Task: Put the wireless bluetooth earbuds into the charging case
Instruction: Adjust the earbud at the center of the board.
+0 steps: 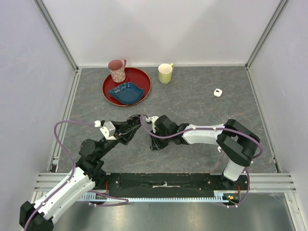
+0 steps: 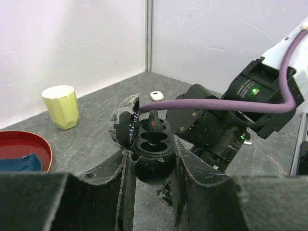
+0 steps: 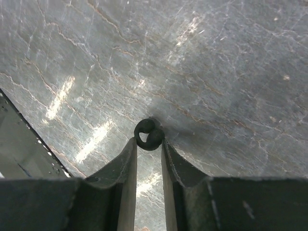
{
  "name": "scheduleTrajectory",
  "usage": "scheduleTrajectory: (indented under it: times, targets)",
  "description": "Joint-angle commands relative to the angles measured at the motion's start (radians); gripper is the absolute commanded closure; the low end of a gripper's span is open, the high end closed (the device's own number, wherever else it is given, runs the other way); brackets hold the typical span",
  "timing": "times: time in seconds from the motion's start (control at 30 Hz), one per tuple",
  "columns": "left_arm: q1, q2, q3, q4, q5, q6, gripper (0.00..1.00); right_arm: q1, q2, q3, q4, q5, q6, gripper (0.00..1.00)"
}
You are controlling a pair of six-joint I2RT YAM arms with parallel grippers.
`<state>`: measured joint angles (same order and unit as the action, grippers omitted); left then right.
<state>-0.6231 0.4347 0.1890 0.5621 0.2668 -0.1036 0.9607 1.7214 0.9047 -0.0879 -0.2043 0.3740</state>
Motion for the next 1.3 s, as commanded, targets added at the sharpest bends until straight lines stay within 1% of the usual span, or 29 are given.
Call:
scheduleTrajectory:
  times: [0.0,0.03,0.17,0.27,0.4,0.43,0.57,0.8,1.0,1.07,1.27]
  targets:
    - [-0.003,-0.019,-0.006,0.030,0.017,-0.015,0.97,-0.056,0.030,0.005,0.077,0.013,0.074,0.71]
    - [-0.003,-0.022,-0.008,0.028,0.009,-0.015,0.98,-0.077,0.029,-0.007,0.080,-0.028,0.095,0.71]
    - [-0.001,-0.036,-0.016,0.030,-0.006,-0.010,0.97,-0.119,0.023,-0.032,0.151,-0.113,0.129,0.70]
    - [-0.003,-0.045,-0.020,0.028,-0.014,-0.008,0.97,-0.138,0.015,-0.046,0.174,-0.147,0.150,0.70]
    - [-0.001,-0.050,-0.022,0.030,-0.021,-0.007,0.97,-0.154,0.018,-0.053,0.181,-0.168,0.146,0.68]
    - [-0.001,-0.053,-0.022,0.030,-0.023,-0.007,0.97,-0.157,0.014,-0.059,0.186,-0.168,0.146,0.63]
    - [-0.001,-0.059,-0.020,0.028,-0.024,-0.008,0.98,-0.168,-0.002,-0.069,0.220,-0.190,0.143,0.56]
    - [-0.003,-0.102,-0.025,0.018,-0.058,-0.002,0.98,-0.191,0.021,-0.021,0.231,-0.213,0.135,0.54]
    - [-0.001,-0.125,-0.026,0.010,-0.075,-0.007,0.98,-0.182,0.072,0.008,0.260,-0.282,0.151,0.53]
    - [-0.001,-0.129,-0.026,0.007,-0.081,-0.005,0.98,-0.169,0.079,0.016,0.248,-0.277,0.143,0.52]
    - [-0.001,-0.128,-0.025,0.002,-0.084,-0.001,0.98,-0.148,0.107,0.011,0.205,-0.201,0.129,0.53]
